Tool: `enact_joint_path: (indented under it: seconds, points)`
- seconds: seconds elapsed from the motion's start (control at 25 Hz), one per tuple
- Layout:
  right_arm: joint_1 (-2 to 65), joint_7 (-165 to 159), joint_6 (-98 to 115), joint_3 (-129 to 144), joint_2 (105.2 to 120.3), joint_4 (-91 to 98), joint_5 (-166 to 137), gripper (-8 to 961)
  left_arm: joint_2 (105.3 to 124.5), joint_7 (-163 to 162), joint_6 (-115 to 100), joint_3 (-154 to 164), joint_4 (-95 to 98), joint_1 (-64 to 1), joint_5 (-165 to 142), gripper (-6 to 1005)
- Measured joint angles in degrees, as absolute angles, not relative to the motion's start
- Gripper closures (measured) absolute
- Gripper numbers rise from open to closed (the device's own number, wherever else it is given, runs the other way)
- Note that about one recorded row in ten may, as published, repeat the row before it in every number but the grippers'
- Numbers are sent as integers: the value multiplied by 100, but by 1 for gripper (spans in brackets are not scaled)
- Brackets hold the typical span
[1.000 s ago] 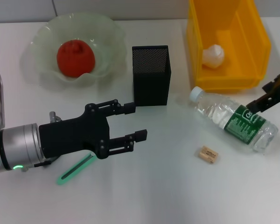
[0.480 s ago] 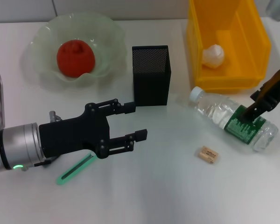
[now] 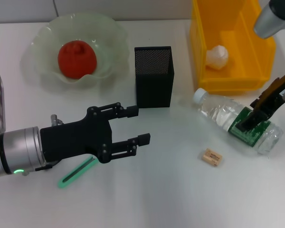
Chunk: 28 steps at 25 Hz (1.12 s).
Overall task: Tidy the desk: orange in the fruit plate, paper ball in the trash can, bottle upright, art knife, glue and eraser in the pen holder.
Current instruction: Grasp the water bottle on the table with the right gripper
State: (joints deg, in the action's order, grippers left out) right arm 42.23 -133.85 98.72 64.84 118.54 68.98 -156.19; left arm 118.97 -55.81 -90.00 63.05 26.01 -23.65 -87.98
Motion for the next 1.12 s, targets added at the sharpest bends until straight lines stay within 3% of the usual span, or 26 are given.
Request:
enact_joint_path:
  seconds: [1.12]
  points:
    - [4265,-13241,8791,6775,11892,5830,-15679,176,11900,-5495,-9000,6298,2522,-2360,-8798,411]
